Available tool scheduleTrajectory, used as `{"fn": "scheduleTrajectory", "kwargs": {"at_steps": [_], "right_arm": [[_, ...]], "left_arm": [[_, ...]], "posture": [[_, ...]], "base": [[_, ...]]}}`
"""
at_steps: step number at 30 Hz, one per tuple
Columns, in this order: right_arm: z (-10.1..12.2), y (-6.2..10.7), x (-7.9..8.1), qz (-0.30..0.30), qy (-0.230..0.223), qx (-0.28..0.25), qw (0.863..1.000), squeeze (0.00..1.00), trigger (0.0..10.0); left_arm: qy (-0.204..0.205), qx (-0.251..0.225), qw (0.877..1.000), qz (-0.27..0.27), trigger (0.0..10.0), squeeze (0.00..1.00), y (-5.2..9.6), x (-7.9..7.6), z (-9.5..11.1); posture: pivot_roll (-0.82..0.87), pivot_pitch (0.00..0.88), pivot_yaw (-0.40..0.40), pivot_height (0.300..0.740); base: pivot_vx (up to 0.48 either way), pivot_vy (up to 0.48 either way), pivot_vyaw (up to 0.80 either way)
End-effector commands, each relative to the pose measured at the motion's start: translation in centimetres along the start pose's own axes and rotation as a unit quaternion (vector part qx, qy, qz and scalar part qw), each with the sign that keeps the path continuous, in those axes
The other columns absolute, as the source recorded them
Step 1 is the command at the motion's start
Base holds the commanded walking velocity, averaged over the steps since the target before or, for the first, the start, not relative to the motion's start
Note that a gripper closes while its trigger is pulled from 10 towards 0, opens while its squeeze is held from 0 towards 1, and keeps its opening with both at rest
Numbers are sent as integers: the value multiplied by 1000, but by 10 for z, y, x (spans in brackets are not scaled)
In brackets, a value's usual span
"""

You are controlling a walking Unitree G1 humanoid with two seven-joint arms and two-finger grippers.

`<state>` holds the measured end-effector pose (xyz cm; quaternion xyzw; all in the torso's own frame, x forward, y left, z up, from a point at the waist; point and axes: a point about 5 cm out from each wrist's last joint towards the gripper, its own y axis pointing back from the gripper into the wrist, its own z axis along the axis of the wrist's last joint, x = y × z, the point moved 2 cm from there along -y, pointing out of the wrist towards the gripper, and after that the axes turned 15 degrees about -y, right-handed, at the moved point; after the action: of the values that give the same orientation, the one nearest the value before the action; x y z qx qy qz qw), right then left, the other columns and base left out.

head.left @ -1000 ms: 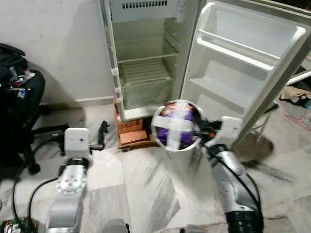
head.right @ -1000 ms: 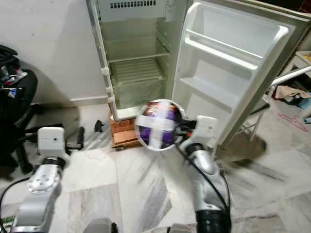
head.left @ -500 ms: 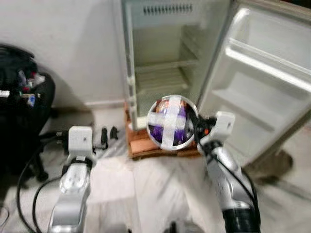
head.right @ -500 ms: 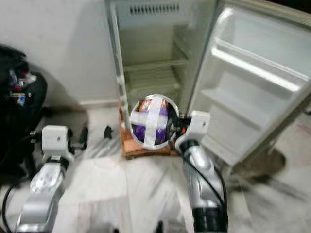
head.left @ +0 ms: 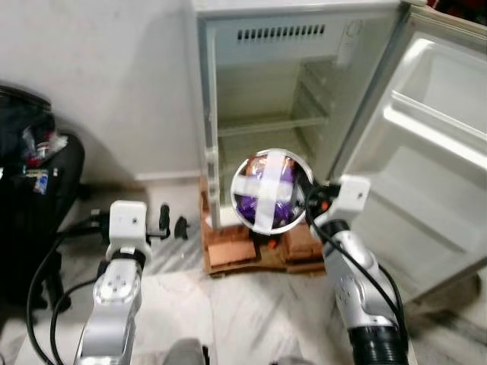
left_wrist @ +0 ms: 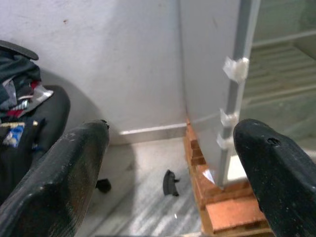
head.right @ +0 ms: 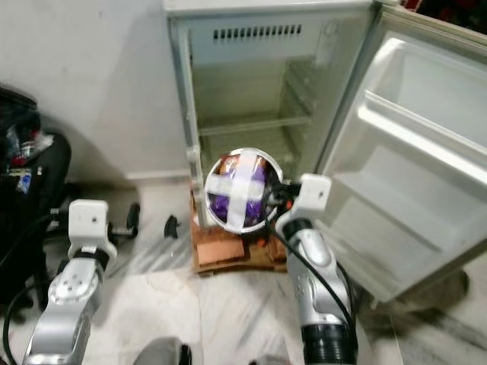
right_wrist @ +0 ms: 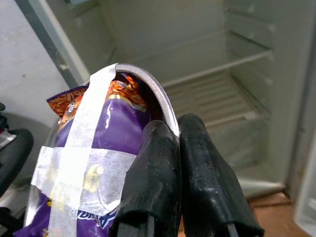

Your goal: Restocking fridge

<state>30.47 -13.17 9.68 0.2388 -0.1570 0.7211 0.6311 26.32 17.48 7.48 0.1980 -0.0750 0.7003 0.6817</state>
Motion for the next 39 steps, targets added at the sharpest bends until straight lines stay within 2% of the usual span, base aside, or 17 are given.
{"fn": "scheduleTrajectory", "kwargs": {"at_steps": [1, 11, 14, 23, 39], "right_arm": [[12, 1, -8, -10, 10, -21, 1000, 0, 10000], [10, 1, -6, -5, 12, -18, 1000, 0, 10000], [9, 2, -7, -5, 11, -16, 1000, 0, 10000], [9, 2, -2, 18, 13, -16, 1000, 0, 10000], [10, 0, -2, 17, 9, -20, 1000, 0, 10000]], "left_arm": [[8, 1, 1000, -8, 10000, 0, 0, -6, 3], [19, 14, 1000, -9, 10000, 0, 1, -6, -1], [32, 27, 999, -6, 10000, 0, 1, -7, -3], [26, 25, 999, -4, 10000, 0, 3, -5, -1], [26, 31, 999, -4, 10000, 0, 4, -5, -1]], "posture": [[77, 44, -29, 740], [75, 46, -29, 740], [74, 46, -31, 740], [79, 48, -32, 740], [83, 50, -29, 740]], "base": [[480, 0, 0], [447, 0, 0], [290, 374, 0], [0, 95, 0], [0, 0, 609]]}}
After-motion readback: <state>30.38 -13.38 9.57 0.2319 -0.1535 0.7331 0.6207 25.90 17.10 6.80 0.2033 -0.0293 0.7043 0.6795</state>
